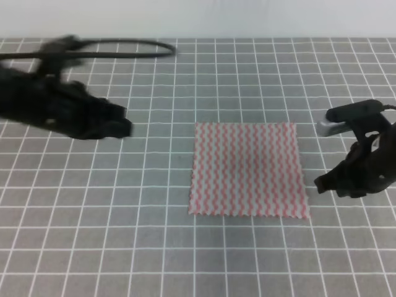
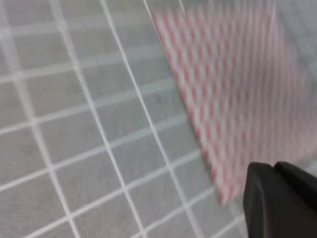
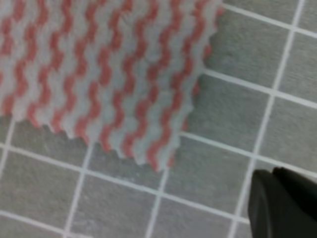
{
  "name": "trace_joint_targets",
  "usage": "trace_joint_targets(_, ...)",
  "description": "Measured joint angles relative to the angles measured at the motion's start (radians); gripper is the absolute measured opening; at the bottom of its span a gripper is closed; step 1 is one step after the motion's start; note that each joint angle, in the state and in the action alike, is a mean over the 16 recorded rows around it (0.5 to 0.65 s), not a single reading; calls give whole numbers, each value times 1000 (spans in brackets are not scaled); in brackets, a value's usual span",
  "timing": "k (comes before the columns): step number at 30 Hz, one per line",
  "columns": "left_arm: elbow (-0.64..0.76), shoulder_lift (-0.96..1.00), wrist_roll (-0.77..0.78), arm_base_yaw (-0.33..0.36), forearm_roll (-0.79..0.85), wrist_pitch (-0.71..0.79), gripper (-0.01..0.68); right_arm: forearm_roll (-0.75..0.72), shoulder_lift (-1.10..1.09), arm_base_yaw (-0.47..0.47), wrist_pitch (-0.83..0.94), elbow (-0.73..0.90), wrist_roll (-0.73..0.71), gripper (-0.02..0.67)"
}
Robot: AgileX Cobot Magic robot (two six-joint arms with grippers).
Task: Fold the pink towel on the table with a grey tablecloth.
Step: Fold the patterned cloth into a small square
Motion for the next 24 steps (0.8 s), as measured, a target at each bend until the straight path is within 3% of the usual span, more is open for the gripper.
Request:
trace_joint_targets(5, -251, 233, -99, -130, 200, 168, -2, -64, 36, 30, -3, -16, 102, 54)
trace_joint_targets(11, -456, 399, -217, -252, 395, 264, -2, 0, 71, 40, -18, -17, 117, 184)
trace_joint_targets(18, -556, 457, -242, -304, 443, 314, -1, 80, 103, 42, -35, -17, 117, 312)
trace_joint_targets(24, -561, 456, -222, -307, 442, 331, 17, 119, 128, 45, -54, -17, 114, 335)
